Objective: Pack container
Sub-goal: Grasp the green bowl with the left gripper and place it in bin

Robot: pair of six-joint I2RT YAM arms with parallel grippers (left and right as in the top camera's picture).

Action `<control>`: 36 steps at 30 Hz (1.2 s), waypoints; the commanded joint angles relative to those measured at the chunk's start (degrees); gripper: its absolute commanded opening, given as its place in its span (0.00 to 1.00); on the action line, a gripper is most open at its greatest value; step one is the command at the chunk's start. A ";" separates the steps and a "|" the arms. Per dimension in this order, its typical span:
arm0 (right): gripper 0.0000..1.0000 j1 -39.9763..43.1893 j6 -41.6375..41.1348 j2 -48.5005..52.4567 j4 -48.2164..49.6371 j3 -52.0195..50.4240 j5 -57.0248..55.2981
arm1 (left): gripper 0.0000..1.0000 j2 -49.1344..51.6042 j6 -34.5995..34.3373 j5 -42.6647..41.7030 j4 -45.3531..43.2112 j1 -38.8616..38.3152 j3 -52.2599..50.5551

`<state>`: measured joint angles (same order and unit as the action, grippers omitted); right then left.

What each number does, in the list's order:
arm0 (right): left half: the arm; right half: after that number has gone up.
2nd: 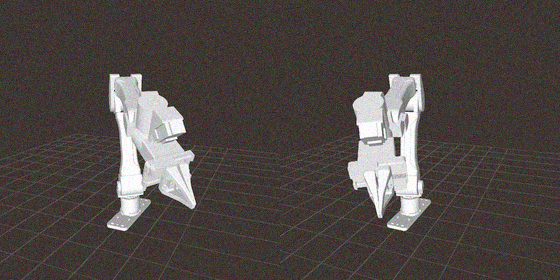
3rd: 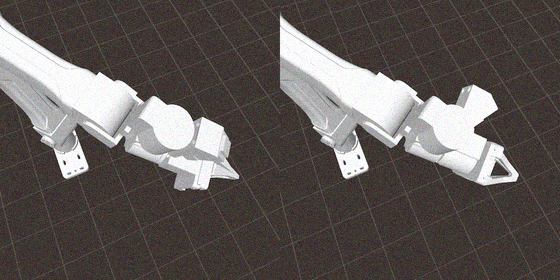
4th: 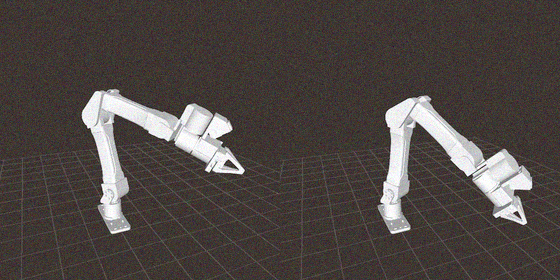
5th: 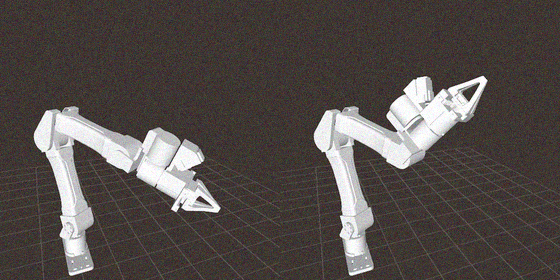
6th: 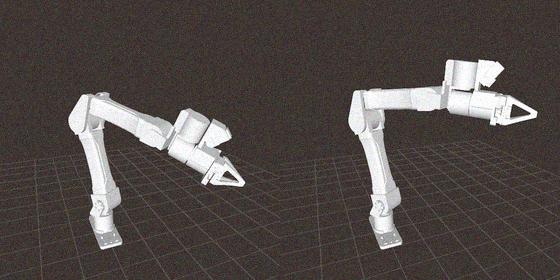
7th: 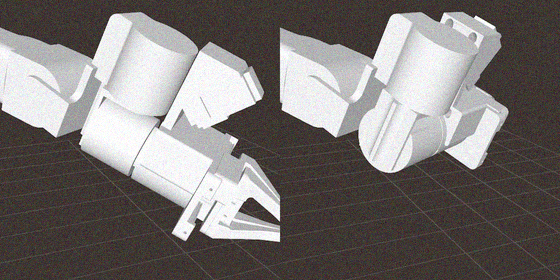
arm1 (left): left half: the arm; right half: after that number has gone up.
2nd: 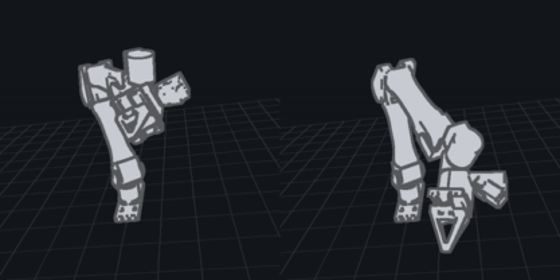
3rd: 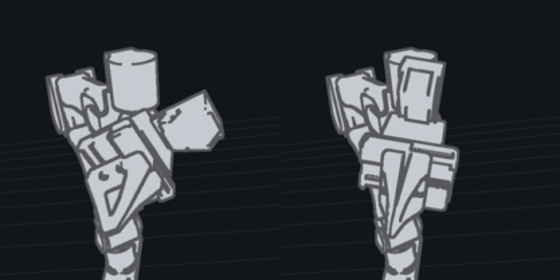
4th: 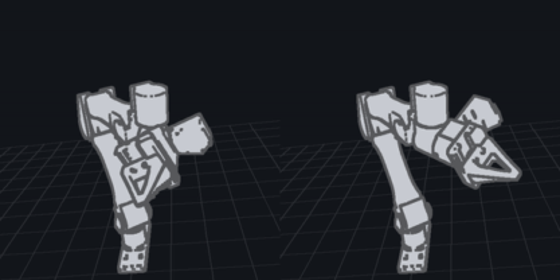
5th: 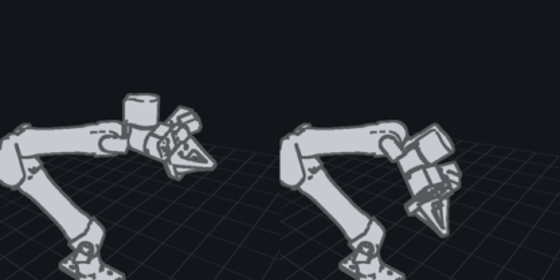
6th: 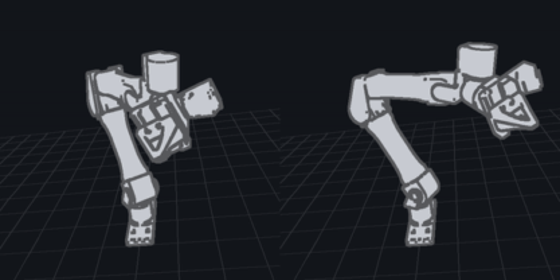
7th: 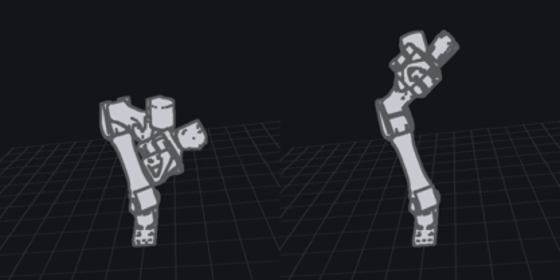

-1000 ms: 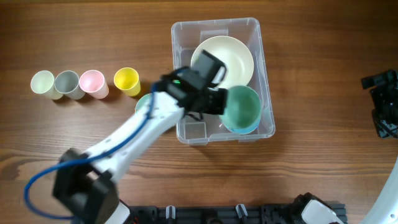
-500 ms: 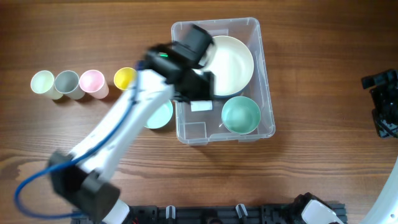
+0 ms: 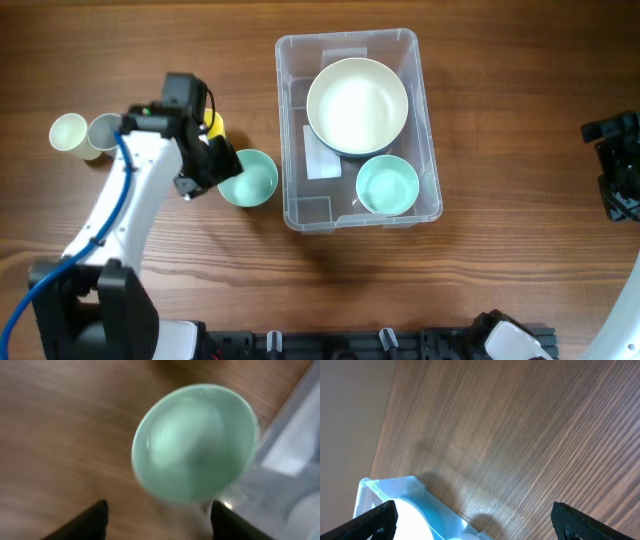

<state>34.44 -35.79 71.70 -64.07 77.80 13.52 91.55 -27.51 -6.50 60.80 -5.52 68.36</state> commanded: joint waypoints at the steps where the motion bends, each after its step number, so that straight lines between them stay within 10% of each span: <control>1: 1.00 0.15 -0.39 0.20 0.20 0.17 0.50 | 0.62 0.13 -0.48 -4.59 -7.91 0.52 -9.16; 9: 1.00 0.15 -0.39 0.20 0.17 0.17 0.50 | 0.28 1.62 -3.19 -3.91 -14.56 0.55 -14.27; 16: 1.00 0.15 -0.42 0.20 0.17 0.17 0.50 | 0.30 2.12 -2.99 -0.94 -14.93 0.55 -16.65; 19: 1.00 0.15 -0.39 0.20 0.17 0.17 0.48 | 0.04 2.10 -2.73 -0.04 -14.93 0.96 -16.61; 21: 1.00 0.15 -0.39 0.20 0.20 0.20 0.50 | 0.04 1.75 -1.16 -0.07 -12.76 1.29 -15.23; 30: 1.00 0.15 -0.42 0.20 0.17 0.17 0.50 | 0.04 -8.59 1.62 -1.01 21.18 0.24 22.80; 36: 1.00 0.15 -0.39 0.20 0.17 0.17 0.50 | 0.04 -8.11 1.16 -1.95 13.44 -17.29 34.86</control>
<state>34.44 -35.79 71.70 -64.05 77.80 13.52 80.55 -26.65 -7.29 77.91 -14.66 102.72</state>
